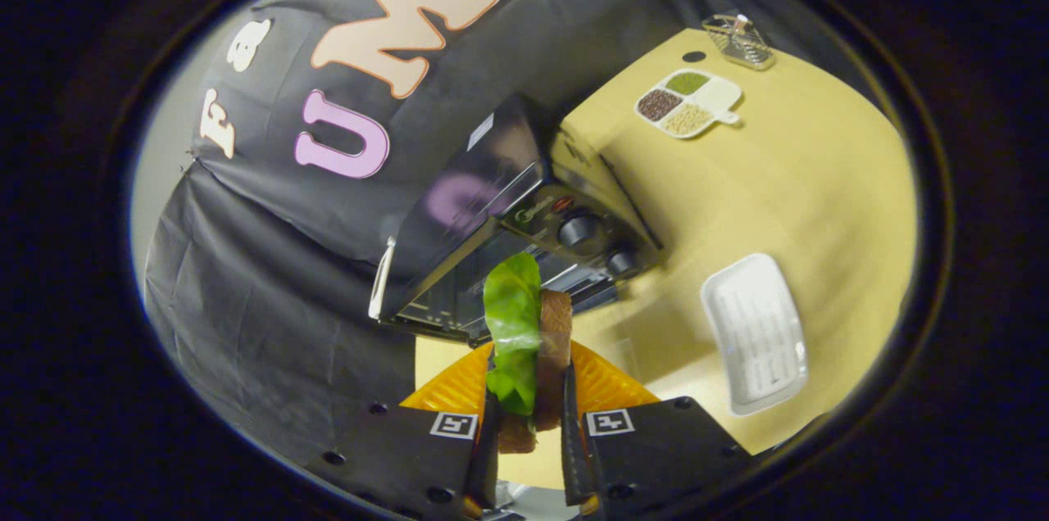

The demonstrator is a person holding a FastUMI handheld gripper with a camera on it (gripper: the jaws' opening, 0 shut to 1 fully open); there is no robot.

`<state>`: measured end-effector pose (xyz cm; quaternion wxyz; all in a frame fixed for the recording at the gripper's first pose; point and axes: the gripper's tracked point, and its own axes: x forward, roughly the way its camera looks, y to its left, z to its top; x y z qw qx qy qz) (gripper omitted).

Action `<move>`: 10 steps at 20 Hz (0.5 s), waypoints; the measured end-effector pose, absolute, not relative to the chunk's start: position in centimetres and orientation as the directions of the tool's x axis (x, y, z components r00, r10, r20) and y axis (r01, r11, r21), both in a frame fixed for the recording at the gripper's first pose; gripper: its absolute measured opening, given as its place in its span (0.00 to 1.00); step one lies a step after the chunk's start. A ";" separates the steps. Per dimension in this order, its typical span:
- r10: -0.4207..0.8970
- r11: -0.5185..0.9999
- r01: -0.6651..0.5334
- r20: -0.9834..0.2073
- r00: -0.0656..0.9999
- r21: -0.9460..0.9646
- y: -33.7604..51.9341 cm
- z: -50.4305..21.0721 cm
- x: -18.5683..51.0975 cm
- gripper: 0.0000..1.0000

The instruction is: Open the toaster oven, put the food inside, and close the toaster oven door.

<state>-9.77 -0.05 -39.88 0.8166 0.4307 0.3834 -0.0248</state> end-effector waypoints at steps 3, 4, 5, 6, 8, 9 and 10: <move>0.338 0.574 0.375 -0.628 0.702 0.728 2.8 -40.4 -8.5 0.34; 0.352 0.550 0.380 -0.619 0.702 0.744 3.6 -40.5 -8.1 0.34; 0.362 0.528 0.387 -0.612 0.703 0.756 4.3 -40.7 -7.7 0.34; 0.370 0.507 0.394 -0.606 0.704 0.767 4.9 -41.0 -7.2 0.34; 0.377 0.472 0.407 -0.596 0.709 0.782 5.9 -41.5 -6.3 0.34; 0.378 0.457 0.414 -0.594 0.710 0.787 6.3 -41.8 -5.9 0.34; 0.380 0.440 0.419 -0.588 0.714 0.794 6.7 -42.0 -5.4 0.34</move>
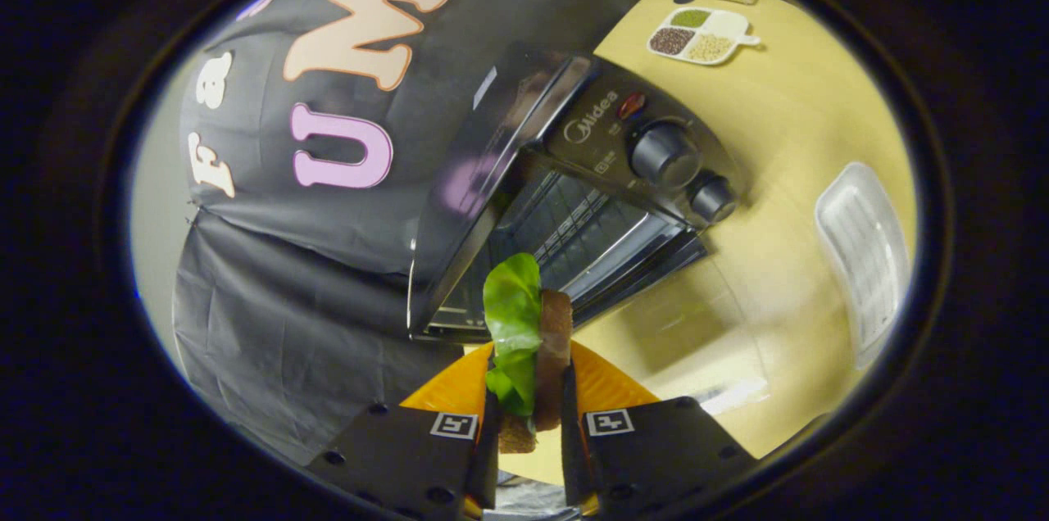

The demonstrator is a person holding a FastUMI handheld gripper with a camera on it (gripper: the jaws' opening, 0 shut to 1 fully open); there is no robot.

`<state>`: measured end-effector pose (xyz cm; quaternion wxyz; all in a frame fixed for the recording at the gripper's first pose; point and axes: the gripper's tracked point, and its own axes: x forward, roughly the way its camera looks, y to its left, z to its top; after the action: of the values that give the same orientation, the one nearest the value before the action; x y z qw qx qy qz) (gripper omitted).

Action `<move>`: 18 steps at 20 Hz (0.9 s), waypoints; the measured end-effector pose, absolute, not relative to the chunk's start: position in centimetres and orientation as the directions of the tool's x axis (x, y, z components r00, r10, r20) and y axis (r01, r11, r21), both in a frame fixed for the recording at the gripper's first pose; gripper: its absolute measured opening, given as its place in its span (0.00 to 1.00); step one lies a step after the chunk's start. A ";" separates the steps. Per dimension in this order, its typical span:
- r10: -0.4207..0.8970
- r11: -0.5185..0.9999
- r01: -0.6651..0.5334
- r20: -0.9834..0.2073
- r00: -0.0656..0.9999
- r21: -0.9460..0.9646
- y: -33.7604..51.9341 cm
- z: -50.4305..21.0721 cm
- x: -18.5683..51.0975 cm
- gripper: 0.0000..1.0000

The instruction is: Open the toaster oven, put the food inside, and close the toaster oven door.

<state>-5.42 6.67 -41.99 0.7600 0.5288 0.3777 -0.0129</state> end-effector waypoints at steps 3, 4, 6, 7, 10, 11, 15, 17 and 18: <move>0.366 0.394 0.433 -0.570 0.735 0.811 7.1 -42.4 -3.9 0.34; 0.359 0.382 0.434 -0.564 0.744 0.816 7.1 -42.5 -3.4 0.34; 0.341 0.358 0.435 -0.550 0.762 0.826 7.1 -42.9 -2.1 0.34; 0.331 0.345 0.434 -0.540 0.774 0.832 7.1 -43.1 -1.5 0.34; 0.299 0.325 0.436 -0.528 0.795 0.839 7.2 -44.0 0.1 0.34; 0.292 0.319 0.433 -0.522 0.802 0.843 7.2 -44.3 0.6 0.34; 0.269 0.305 0.418 -0.499 0.824 0.856 6.9 -45.7 2.2 0.34; 0.258 0.300 0.415 -0.492 0.832 0.859 6.8 -46.5 3.0 0.34; 0.251 0.296 0.408 -0.483 0.839 0.864 6.7 -46.7 3.3 0.34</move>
<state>3.33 6.69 -46.74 0.7551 0.5911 0.2789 -0.0519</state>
